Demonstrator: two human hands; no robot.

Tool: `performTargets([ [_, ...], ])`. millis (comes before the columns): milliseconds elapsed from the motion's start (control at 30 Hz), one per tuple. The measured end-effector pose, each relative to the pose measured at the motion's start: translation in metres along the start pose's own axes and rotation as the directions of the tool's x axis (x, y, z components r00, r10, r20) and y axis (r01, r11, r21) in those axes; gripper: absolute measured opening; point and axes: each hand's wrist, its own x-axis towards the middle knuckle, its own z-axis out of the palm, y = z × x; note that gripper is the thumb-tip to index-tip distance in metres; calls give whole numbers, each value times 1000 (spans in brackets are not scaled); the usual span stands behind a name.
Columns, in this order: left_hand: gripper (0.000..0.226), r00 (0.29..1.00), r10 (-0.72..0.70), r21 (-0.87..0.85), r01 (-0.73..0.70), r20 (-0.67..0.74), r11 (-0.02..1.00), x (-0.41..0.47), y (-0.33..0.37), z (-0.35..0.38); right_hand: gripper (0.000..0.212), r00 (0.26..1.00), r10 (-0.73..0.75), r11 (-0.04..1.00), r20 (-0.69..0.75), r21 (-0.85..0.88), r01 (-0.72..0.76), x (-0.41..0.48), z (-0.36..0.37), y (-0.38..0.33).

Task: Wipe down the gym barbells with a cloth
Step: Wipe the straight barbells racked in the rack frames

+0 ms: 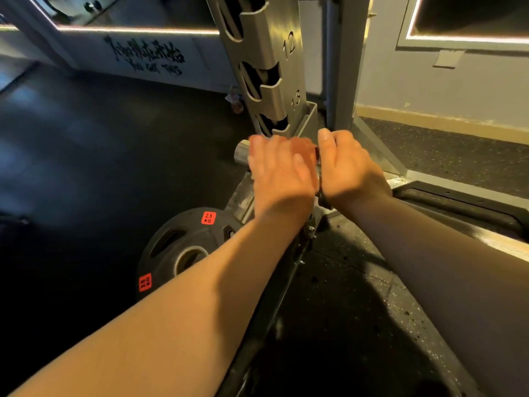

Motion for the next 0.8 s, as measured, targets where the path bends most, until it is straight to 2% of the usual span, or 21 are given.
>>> performTargets([
  [100, 38, 953, 275, -36, -273, 127, 961, -16, 9, -10, 57, 1000, 10, 1000, -7, -6, -10, 9, -7, 0],
  [167, 42, 942, 277, -129, -256, 188, 958, -8, -6, -18, 50, 999, -40, 999, -30, -16, 39, 12, -10, 0],
  [233, 41, 956, 212, -190, -174, 201, 966, 1, -26, -23, 50, 994, -102, 994, -32, -53, 100, 8, -11, 0],
  [333, 36, 995, 75, -206, -60, 64, 977, 6, -43, -27, 57, 986, -169, 984, 12, -50, 169, -2, -9, 0],
  [400, 36, 998, -61, -201, 63, 13, 978, 6, -37, -22, 58, 991, -134, 990, 13, -40, 135, 1, -8, 1],
  [500, 42, 966, -257, -232, 247, -13, 941, 7, -15, -13, 56, 998, -54, 998, -15, -10, 54, 5, -4, 2],
  [567, 46, 961, -276, -210, 271, 5, 939, -1, 0, -8, 53, 999, -39, 999, -24, 20, 40, 7, -2, 3],
  [600, 47, 979, -205, -183, 203, 10, 962, -7, 3, -7, 53, 999, -33, 999, -24, 41, 34, 8, -2, 3],
  [633, 48, 998, -68, -161, 69, 12, 984, -15, 5, -7, 54, 1000, -23, 998, -21, 63, 25, 9, -2, 4],
  [700, 50, 966, 250, -74, -245, 62, 967, -30, 6, -9, 54, 1000, 2, 996, -14, 91, 0, 13, -2, 4],
  [800, 47, 942, 318, -100, -308, 109, 946, -28, -4, -19, 49, 999, 34, 994, 13, 103, -35, 15, -3, 1],
])
